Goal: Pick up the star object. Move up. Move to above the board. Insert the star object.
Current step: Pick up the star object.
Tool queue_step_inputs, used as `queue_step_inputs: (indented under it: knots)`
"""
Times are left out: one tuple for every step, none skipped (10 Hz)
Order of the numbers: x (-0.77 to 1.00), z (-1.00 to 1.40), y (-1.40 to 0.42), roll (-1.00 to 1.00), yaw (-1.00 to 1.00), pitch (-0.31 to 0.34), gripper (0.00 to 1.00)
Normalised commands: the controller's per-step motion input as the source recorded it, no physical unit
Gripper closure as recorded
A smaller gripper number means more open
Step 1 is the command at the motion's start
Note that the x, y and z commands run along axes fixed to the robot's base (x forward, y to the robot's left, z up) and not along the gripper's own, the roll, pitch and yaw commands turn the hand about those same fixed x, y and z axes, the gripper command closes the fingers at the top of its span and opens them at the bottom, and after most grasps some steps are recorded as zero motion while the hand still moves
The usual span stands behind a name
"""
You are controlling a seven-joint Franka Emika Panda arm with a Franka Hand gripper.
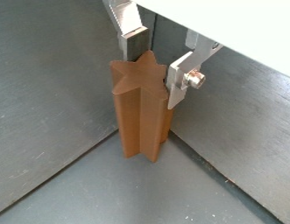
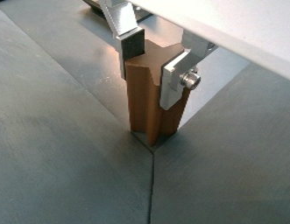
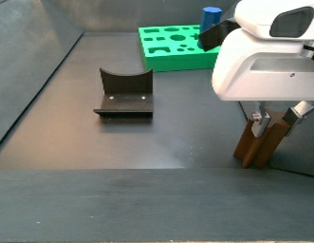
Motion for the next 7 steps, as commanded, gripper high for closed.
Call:
queue_step_inputs:
  knots:
    - [0.0,0.0,0.0,0.0,0.0,0.0,1.0]
    - [0.0,0.0,0.0,0.0,0.0,0.0,1.0]
    - [0.0,0.0,0.0,0.0,0.0,0.0,1.0]
    - [0.0,0.0,0.0,0.0,0.0,0.0,1.0]
    - [0.0,0.0,0.0,0.0,0.0,0.0,1.0]
    - [0.0,0.0,0.0,0.0,0.0,0.0,1.0]
    - [0.0,0.0,0.0,0.0,0.0,0.0,1.0]
